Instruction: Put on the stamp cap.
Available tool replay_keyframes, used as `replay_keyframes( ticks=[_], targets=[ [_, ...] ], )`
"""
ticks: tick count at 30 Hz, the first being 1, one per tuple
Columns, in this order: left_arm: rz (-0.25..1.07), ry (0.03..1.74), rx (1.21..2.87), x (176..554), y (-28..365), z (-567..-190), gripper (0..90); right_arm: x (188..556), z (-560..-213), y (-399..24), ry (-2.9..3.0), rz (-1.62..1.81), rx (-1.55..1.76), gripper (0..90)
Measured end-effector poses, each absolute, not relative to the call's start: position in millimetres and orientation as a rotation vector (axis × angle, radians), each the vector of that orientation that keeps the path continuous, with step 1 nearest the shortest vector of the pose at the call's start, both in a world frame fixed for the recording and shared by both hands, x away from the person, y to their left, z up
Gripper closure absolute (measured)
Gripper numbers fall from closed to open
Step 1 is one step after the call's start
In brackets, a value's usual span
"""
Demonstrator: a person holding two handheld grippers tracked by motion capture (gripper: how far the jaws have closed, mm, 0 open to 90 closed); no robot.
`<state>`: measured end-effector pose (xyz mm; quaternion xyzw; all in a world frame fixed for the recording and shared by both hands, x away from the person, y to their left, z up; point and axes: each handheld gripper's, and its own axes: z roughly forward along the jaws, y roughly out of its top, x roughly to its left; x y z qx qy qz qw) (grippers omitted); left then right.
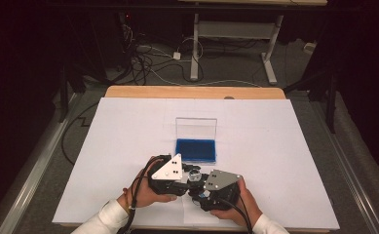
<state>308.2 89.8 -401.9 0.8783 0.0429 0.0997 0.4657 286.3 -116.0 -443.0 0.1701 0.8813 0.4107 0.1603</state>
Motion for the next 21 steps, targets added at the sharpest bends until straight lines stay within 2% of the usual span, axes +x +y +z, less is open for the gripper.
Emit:
replay_keyframes(
  ticks=[16, 21],
  targets=[
    [0.387, 0.007, 2.207, 295.9, 84.2, -403.9, 55.0, 284.4, -444.6, -113.2, 2.563, 1.193, 0.538, 38.7],
    [0.358, 0.036, 2.186, 301.7, 87.6, -401.5, 54.9, 287.5, -441.4, -115.6, 2.568, 1.211, 0.539, 38.5]
  ],
)
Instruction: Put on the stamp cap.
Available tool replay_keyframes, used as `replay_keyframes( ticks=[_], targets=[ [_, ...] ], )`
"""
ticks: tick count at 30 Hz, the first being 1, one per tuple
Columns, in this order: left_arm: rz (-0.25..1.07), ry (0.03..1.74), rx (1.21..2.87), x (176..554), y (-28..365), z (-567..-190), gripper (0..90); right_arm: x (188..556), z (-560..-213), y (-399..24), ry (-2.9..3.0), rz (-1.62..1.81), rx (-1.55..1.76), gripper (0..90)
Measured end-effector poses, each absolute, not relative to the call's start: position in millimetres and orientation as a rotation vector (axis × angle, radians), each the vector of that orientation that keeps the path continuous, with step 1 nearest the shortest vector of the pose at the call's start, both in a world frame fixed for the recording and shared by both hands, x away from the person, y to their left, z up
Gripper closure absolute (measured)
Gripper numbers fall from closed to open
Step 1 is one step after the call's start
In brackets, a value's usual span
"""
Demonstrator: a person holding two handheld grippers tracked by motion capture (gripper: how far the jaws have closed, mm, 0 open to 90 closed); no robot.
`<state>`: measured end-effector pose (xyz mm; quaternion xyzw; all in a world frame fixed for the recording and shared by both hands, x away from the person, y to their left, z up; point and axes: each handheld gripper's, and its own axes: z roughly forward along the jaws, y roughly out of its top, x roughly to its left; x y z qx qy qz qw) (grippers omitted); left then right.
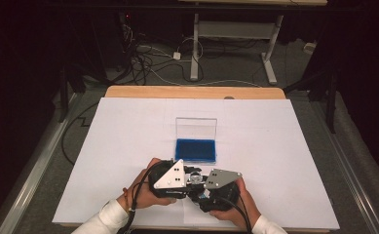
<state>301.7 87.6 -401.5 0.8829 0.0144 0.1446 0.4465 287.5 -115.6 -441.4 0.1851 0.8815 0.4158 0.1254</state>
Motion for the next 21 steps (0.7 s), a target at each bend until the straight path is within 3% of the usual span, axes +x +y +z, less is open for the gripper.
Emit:
replay_keyframes(
  ticks=[21],
  targets=[
    [0.326, 0.085, 2.171, 307.2, 91.3, -401.4, 54.7, 289.4, -445.5, -112.0, 2.507, 1.209, 0.519, 37.5]
  ],
)
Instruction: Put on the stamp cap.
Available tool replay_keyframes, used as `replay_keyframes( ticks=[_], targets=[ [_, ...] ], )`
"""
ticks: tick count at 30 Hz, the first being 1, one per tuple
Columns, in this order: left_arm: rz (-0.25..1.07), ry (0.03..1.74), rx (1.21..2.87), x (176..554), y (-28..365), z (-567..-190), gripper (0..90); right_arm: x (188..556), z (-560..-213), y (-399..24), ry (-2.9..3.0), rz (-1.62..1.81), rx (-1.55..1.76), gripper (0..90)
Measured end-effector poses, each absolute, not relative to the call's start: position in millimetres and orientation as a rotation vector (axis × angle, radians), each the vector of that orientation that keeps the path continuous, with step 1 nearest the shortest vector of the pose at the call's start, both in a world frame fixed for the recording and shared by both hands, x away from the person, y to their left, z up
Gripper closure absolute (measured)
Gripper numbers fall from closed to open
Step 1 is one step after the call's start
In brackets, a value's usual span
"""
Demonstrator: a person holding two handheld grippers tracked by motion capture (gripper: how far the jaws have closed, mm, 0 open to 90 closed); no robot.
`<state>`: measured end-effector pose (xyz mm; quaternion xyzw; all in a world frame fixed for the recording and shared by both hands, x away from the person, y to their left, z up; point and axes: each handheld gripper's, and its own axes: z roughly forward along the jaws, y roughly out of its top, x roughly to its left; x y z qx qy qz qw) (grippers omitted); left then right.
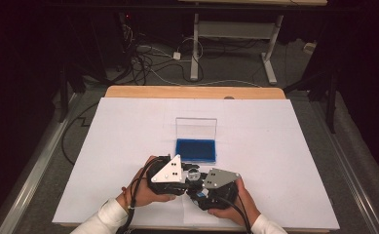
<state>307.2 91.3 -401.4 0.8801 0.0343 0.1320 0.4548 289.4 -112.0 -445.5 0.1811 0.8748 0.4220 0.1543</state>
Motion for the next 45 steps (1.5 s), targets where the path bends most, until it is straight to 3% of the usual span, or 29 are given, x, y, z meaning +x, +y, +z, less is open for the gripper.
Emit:
replay_keyframes(
  ticks=[17, 45],
  targets=[
    [0.334, 0.108, 2.151, 308.7, 100.4, -394.0, 54.7, 291.1, -447.3, -116.3, 2.484, 1.195, 0.536, 20.3],
    [0.400, 0.232, 2.132, 324.3, 138.2, -385.0, 54.7, 289.4, -430.6, -160.3, 2.307, 1.154, 0.593, 20.4]
  ],
)
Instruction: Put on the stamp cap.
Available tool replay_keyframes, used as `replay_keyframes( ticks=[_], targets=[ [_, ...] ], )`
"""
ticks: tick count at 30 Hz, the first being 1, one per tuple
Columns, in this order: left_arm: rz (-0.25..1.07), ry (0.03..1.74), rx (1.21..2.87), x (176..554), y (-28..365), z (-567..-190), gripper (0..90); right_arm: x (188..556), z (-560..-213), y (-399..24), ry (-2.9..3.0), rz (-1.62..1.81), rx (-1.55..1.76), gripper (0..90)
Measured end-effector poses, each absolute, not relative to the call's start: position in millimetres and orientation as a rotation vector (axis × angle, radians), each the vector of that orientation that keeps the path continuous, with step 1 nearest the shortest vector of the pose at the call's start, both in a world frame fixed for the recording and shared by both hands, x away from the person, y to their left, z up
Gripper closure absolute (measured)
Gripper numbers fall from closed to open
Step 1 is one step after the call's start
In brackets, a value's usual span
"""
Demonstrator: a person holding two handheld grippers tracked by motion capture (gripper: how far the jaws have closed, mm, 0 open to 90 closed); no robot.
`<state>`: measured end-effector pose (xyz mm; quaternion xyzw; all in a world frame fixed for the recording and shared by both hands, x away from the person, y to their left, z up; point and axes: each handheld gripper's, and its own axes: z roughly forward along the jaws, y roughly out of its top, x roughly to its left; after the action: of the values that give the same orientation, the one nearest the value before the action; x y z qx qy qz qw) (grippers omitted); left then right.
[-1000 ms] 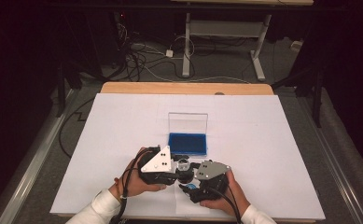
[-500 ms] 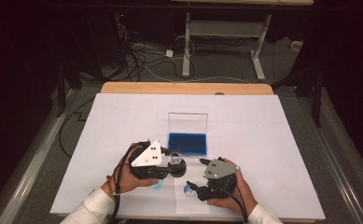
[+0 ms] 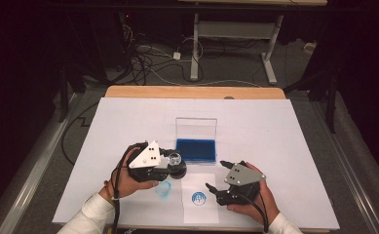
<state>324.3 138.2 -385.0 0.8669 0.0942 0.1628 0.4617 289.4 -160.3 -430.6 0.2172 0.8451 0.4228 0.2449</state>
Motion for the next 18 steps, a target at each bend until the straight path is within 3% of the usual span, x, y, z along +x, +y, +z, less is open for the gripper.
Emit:
replay_keyframes(
  ticks=[18],
  targets=[
    [0.443, 0.295, 2.134, 333.3, 152.8, -385.0, 54.6, 288.2, -426.5, -190.1, 2.212, 1.116, 0.657, 20.4]
  ],
)
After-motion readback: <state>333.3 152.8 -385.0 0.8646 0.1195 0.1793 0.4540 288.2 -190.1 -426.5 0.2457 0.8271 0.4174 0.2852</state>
